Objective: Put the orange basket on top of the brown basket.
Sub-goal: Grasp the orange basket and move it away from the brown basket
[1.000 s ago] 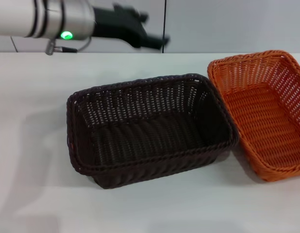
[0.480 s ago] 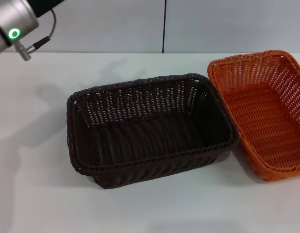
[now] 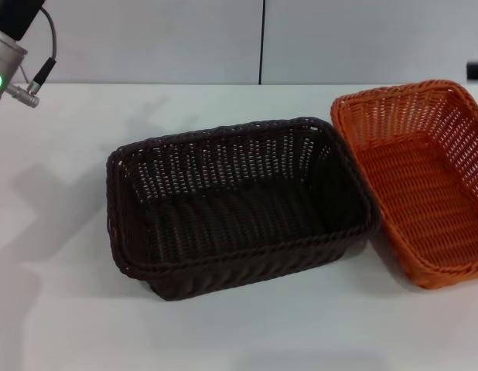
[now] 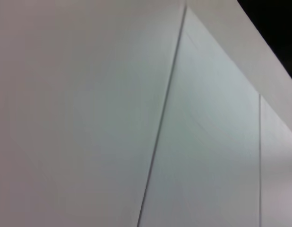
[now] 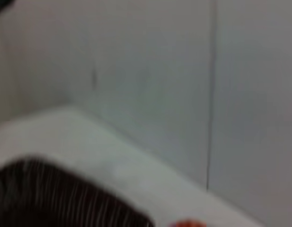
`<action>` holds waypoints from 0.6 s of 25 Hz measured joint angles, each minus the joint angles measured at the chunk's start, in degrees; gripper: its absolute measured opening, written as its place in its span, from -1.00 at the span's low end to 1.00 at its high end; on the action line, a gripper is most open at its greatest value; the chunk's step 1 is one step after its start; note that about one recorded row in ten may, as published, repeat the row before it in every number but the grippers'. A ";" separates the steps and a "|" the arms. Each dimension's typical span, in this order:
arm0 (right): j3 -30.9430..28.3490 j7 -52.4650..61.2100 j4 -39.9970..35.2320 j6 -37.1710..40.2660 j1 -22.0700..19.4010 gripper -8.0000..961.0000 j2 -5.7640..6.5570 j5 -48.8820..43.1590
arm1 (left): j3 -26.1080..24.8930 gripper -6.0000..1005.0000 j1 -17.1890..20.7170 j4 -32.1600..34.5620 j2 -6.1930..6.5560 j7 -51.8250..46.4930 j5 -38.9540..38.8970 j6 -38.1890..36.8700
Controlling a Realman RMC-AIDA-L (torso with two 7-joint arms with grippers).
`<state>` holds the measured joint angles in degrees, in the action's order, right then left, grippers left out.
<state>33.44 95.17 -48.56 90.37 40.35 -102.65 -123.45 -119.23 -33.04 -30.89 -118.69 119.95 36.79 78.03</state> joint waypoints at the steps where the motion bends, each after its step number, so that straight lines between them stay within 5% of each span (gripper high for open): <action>1: 0.00 0.00 0.00 0.00 0.00 0.21 0.00 0.00 | 0.01 0.71 -0.48 0.95 0.00 0.15 -0.60 0.15; 7: 5.57 0.46 -1.63 3.12 4.84 0.21 -0.39 -18.35 | 0.19 0.71 -1.10 1.73 0.06 0.14 -1.17 0.28; 15: 14.57 0.61 -0.86 4.97 6.34 0.21 -1.78 -22.56 | 0.20 0.71 -0.91 1.81 0.00 0.02 -1.98 0.54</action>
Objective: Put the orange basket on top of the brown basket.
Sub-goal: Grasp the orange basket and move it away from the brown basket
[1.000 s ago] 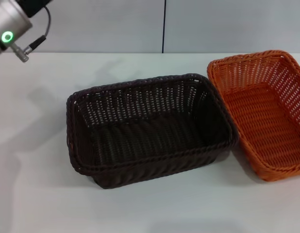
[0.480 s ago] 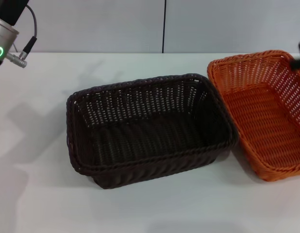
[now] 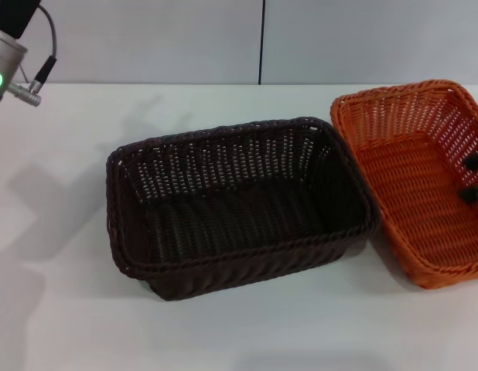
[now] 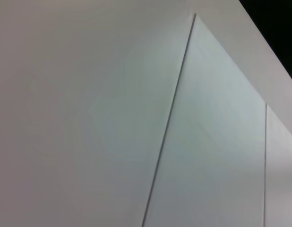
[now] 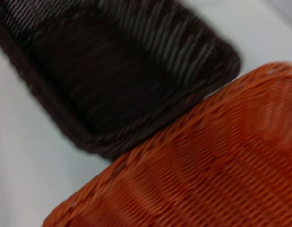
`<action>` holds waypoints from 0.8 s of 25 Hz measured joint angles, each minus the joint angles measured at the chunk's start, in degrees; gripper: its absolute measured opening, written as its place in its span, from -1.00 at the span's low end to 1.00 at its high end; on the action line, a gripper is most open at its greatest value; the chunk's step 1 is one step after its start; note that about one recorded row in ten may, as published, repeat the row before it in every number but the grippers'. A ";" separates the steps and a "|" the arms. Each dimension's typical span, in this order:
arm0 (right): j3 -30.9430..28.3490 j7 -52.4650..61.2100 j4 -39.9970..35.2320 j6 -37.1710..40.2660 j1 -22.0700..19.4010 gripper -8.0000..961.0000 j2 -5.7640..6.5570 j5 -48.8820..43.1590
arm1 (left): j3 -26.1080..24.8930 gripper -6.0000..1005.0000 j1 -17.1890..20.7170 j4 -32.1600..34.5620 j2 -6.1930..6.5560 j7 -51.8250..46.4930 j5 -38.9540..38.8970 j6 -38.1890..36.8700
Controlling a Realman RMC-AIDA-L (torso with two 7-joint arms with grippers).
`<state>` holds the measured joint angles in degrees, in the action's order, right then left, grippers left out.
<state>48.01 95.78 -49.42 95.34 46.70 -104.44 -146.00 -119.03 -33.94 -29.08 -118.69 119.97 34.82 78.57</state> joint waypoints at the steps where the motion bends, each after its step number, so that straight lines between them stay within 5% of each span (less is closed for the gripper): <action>1: 0.00 0.00 0.00 0.00 0.00 0.21 0.00 0.00 | 0.00 0.71 0.00 0.00 0.00 0.00 0.00 0.00; 13: 6.95 -1.18 0.61 3.14 1.83 0.21 -3.15 -7.00 | -0.02 0.71 0.27 0.73 0.12 0.28 -1.68 0.17; 20: 7.48 -3.66 1.54 11.18 0.03 0.21 -5.71 -7.21 | -0.12 0.71 0.44 0.86 0.09 0.20 -1.81 -0.27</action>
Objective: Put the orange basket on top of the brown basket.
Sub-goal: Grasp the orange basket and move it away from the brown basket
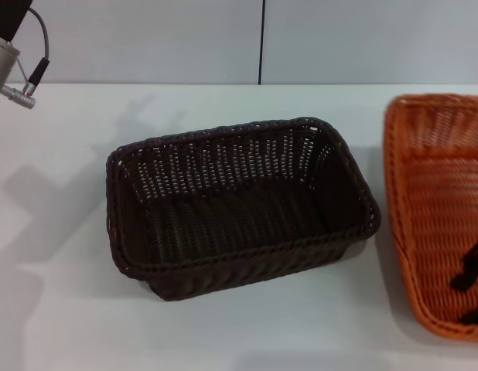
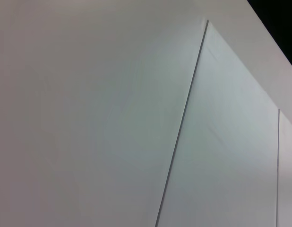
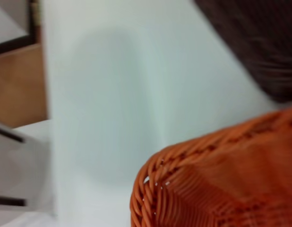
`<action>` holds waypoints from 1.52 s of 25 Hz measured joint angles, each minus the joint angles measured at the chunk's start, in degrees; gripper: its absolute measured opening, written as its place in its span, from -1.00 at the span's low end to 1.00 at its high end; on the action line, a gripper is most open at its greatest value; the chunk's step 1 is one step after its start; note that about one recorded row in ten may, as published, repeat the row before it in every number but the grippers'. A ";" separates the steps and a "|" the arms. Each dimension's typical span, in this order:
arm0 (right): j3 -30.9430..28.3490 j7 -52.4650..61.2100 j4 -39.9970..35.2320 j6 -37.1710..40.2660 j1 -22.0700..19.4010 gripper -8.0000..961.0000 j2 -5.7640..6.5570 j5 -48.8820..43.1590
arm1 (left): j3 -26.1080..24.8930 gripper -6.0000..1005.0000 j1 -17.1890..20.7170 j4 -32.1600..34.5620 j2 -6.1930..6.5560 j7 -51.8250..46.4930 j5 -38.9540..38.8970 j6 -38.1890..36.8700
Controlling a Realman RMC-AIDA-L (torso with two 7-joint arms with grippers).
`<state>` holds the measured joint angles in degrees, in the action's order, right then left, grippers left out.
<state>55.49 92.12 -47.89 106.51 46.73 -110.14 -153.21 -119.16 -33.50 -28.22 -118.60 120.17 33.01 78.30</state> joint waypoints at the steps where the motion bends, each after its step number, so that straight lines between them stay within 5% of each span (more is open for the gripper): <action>1: 0.00 0.00 0.00 0.00 0.00 0.21 0.00 0.00 | 0.00 0.71 0.00 0.00 0.00 0.00 0.00 0.00; 12: 2.40 -1.84 0.61 6.73 -0.17 0.21 -3.17 1.79 | -0.14 0.71 -1.34 1.58 0.22 0.01 -0.37 -1.56; 26: 5.04 -2.55 -1.51 13.09 0.73 0.21 -4.40 9.54 | -3.16 0.71 -0.29 2.32 0.22 0.02 -0.61 -1.57; 31: -0.21 -2.52 -4.92 13.25 0.00 0.21 -3.23 9.88 | -3.19 0.71 -0.39 2.03 0.26 0.00 -0.60 -1.51; 38: -12.58 -2.69 -11.88 13.15 -1.03 0.21 0.36 11.70 | -3.18 0.71 -0.84 2.20 0.20 0.06 -0.57 -1.75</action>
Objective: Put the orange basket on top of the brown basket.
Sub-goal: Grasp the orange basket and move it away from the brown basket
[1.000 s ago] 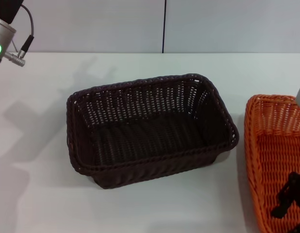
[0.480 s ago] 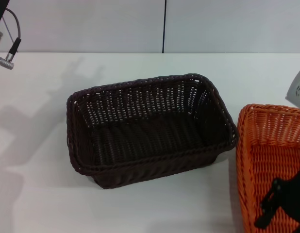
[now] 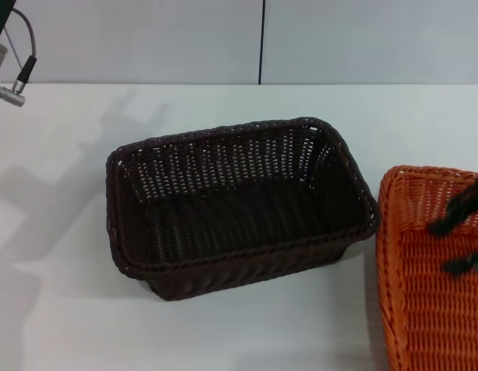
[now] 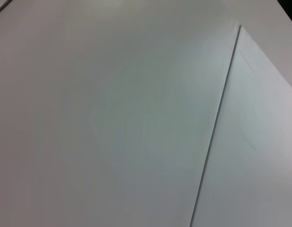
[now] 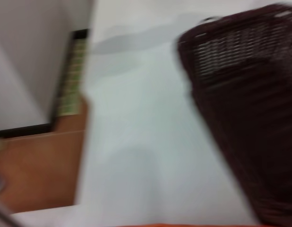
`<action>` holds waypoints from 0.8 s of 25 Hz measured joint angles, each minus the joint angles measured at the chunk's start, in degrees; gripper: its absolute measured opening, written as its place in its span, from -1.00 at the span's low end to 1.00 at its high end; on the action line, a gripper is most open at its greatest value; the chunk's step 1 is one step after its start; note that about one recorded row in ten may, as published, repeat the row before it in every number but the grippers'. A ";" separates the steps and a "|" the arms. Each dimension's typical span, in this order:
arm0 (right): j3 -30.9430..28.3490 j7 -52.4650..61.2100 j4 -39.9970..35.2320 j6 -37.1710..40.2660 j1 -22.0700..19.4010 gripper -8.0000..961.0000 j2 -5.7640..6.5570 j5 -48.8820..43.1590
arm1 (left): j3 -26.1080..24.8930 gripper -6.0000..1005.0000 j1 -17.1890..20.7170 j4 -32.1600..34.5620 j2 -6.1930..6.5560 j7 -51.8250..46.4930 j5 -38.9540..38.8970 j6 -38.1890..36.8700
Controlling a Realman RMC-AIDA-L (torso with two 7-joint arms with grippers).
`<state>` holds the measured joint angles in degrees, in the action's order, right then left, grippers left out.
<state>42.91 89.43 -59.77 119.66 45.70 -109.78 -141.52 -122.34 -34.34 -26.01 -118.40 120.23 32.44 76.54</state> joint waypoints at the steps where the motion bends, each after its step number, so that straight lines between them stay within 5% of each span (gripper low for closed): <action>1: -2.04 0.08 -2.01 -0.96 -0.20 0.21 0.80 0.08 | 0.00 0.71 0.00 0.00 0.00 0.00 0.00 0.02; 6: -4.49 0.90 -3.82 -6.65 -0.54 0.21 3.03 -1.34 | 0.00 0.71 -0.06 0.00 0.00 0.00 -0.06 -0.06; 9: -5.14 1.20 -4.91 -12.07 -1.31 0.21 3.25 -1.92 | 0.00 0.71 -0.22 0.00 0.04 0.01 -0.14 -0.10; 20: -1.22 1.59 -0.19 -25.05 -0.05 0.21 1.38 -10.11 | 0.00 0.71 -0.89 0.09 0.11 0.06 -0.52 -1.58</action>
<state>41.69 91.02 -59.96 94.61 45.66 -108.40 -151.63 -122.34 -35.23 -25.92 -118.29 120.29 31.92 74.96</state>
